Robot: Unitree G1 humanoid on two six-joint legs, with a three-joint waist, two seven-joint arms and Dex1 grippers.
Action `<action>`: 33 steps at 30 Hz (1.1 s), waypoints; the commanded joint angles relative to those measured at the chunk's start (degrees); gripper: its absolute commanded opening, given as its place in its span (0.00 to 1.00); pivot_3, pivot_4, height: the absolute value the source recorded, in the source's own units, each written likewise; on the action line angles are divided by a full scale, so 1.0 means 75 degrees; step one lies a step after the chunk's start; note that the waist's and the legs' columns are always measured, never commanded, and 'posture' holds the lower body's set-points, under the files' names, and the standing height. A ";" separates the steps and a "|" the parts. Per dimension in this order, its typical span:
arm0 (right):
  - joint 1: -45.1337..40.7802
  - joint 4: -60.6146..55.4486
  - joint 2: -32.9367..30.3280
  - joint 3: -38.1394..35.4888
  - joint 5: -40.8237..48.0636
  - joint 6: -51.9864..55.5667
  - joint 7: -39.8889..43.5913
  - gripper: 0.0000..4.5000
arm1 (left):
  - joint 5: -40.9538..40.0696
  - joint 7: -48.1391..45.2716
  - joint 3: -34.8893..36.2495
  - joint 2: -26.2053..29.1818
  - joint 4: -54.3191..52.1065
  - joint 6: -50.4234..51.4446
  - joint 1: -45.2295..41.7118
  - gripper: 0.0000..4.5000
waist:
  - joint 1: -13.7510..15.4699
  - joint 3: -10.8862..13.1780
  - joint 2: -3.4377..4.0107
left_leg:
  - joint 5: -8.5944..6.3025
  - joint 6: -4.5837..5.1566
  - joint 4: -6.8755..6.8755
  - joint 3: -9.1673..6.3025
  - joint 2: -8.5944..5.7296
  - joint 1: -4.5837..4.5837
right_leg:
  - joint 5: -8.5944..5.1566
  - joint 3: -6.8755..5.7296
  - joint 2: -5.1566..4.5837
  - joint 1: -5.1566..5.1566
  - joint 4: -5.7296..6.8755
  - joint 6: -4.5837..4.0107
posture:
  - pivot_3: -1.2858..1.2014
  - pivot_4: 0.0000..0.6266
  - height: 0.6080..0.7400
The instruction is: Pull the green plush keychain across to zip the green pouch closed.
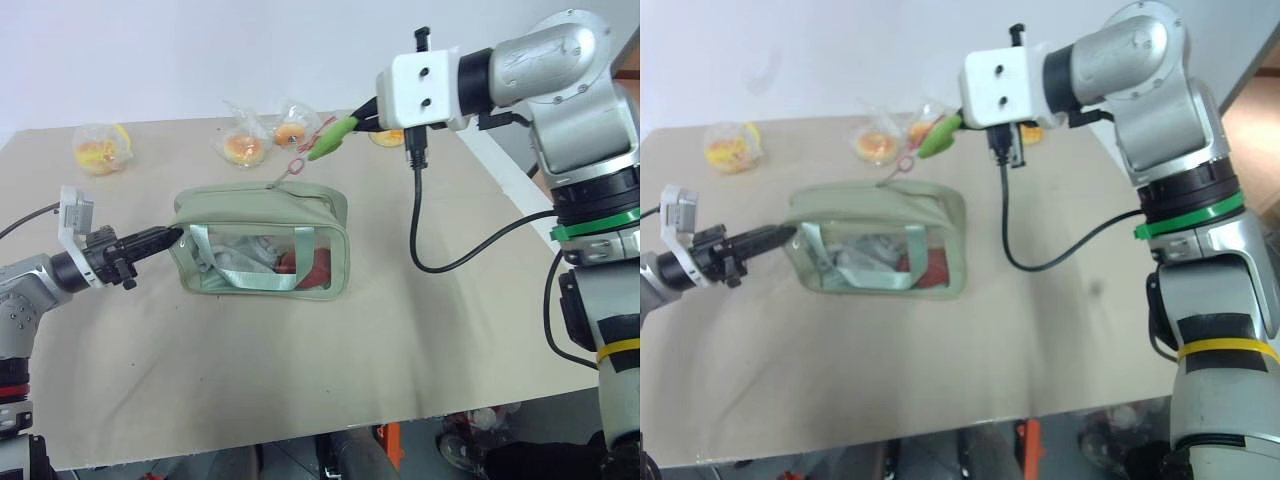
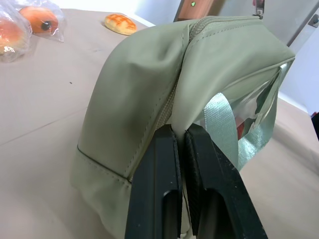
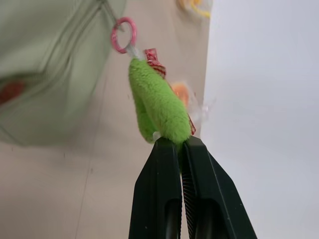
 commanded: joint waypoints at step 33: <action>0.6138 -0.3547 -0.1515 0.0163 -0.2051 0.0515 -0.1108 0.01 | 0.0024 0.0288 0.0142 0.0033 -0.0361 0.0530 0.0461 0.00 | -0.0057 -0.0025 0.0017 | 0.0020 -0.0042 -0.0007 -0.0001 -0.0007 0.0040 | 0.0014 0.0008 0.0011 0.0023 0.0002 0.0014 | 0.52 0.24 1.00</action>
